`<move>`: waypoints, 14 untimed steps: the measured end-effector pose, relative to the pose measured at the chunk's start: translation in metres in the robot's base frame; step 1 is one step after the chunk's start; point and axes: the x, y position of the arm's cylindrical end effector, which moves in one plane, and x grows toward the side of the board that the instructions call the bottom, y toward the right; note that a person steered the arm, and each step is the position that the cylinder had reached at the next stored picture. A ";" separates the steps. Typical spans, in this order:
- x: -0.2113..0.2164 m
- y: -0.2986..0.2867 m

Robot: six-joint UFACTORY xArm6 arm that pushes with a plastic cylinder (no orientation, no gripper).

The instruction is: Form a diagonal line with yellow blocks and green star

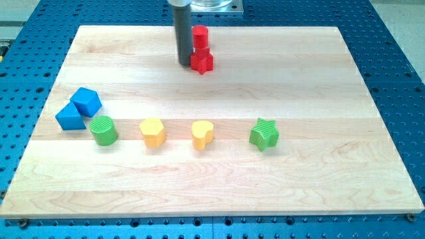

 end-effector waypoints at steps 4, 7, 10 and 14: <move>0.066 0.042; 0.229 0.175; 0.095 0.074; 0.105 0.108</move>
